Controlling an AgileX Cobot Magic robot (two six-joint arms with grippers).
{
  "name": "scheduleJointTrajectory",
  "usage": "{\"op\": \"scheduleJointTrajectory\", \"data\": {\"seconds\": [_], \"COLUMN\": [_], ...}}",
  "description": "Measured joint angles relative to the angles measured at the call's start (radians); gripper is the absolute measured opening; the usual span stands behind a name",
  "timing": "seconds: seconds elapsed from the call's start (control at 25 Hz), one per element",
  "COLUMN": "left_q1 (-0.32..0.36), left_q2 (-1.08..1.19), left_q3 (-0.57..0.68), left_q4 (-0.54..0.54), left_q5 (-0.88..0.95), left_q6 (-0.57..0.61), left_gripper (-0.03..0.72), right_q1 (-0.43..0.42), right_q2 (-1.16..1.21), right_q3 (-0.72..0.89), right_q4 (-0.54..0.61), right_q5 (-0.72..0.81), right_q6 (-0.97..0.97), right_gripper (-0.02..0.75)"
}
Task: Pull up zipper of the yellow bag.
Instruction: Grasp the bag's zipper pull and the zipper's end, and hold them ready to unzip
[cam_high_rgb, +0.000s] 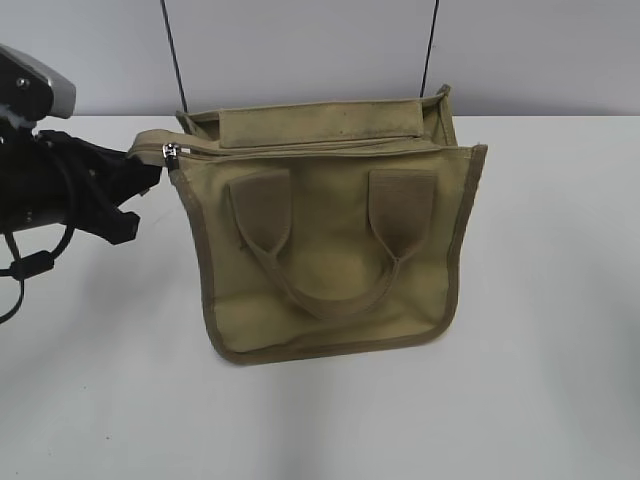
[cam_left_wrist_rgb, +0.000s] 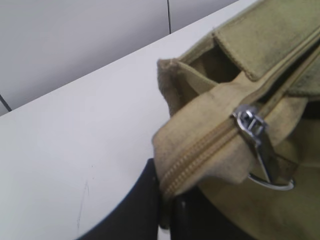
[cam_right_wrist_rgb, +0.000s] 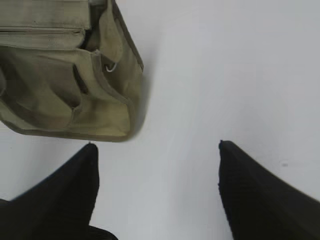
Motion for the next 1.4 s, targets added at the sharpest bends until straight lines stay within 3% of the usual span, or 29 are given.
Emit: {"op": "scheduleJointTrajectory", "data": {"seconds": [0.16, 0.4, 0.64, 0.8, 1.0, 1.2, 1.4], "left_q1": [0.001, 0.028, 0.032, 0.032, 0.032, 0.033, 0.033], "left_q2": [0.000, 0.000, -0.001, -0.003, -0.020, -0.021, -0.031], "left_q3": [0.000, 0.000, 0.000, 0.000, 0.000, 0.000, 0.000], "left_q4": [-0.021, -0.050, -0.050, -0.050, -0.052, -0.053, -0.053], "left_q5": [0.000, -0.036, -0.053, -0.067, -0.079, -0.080, -0.081], "left_q6": [0.000, 0.000, 0.000, 0.000, 0.000, 0.000, 0.000], "left_gripper": [0.001, 0.001, 0.001, 0.001, 0.001, 0.001, 0.001], "right_q1": [0.156, 0.527, 0.718, 0.780, 0.796, 0.796, 0.796], "right_q2": [0.199, 0.475, 0.778, 0.958, 1.120, 1.187, 1.223], "right_q3": [-0.099, -0.292, -0.564, -0.755, -0.939, -1.000, -1.000], "right_q4": [-0.034, -0.276, -0.302, -0.255, -0.148, -0.040, -0.024], "right_q5": [-0.016, -0.075, -0.087, -0.073, -0.006, 0.032, 0.042], "right_q6": [0.118, 0.440, 0.601, 0.612, 0.617, 0.618, 0.618], "right_gripper": [0.543, 0.543, 0.543, 0.529, 0.449, 0.405, 0.389]}}
